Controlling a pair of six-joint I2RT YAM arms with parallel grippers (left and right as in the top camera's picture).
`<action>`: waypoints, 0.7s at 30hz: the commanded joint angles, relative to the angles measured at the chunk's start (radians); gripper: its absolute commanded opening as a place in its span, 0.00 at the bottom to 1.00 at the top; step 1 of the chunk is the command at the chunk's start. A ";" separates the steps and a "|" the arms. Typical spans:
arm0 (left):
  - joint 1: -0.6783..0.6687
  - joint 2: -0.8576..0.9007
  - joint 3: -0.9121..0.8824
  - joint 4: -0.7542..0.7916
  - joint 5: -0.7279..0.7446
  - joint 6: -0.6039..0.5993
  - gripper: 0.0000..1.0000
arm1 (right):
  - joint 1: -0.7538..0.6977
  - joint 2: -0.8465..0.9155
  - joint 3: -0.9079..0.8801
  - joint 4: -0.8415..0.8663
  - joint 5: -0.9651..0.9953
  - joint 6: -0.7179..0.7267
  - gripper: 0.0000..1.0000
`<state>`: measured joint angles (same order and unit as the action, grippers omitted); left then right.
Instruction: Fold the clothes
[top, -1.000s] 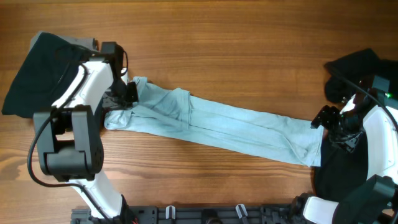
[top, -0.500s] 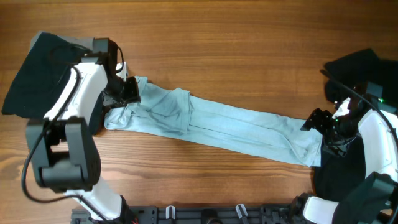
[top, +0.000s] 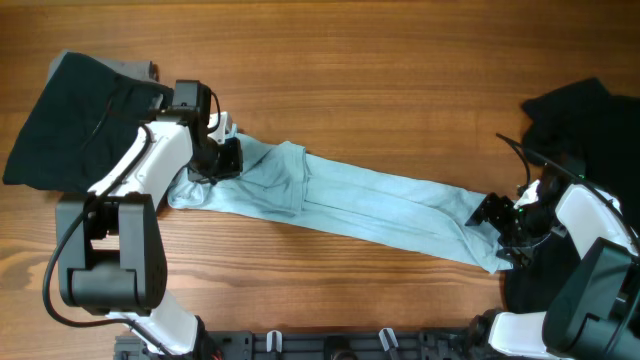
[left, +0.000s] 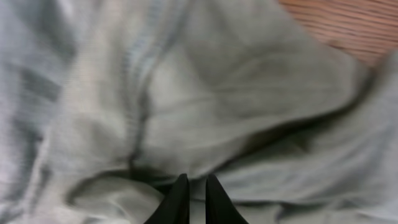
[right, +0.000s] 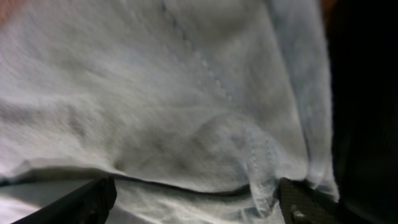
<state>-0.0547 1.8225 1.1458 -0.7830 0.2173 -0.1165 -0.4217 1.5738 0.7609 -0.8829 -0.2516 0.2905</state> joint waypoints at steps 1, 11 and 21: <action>0.024 0.011 -0.022 0.014 -0.062 -0.023 0.11 | -0.002 0.087 -0.072 0.067 -0.166 -0.029 0.91; 0.040 0.011 -0.022 0.020 -0.062 -0.023 0.12 | -0.002 0.103 -0.095 0.134 -0.311 -0.131 0.17; 0.040 0.008 -0.019 0.017 -0.061 -0.023 0.13 | -0.004 0.011 0.236 -0.180 0.083 0.056 0.04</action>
<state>-0.0193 1.8225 1.1309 -0.7654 0.1612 -0.1268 -0.4309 1.6360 0.8688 -1.0107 -0.3706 0.2653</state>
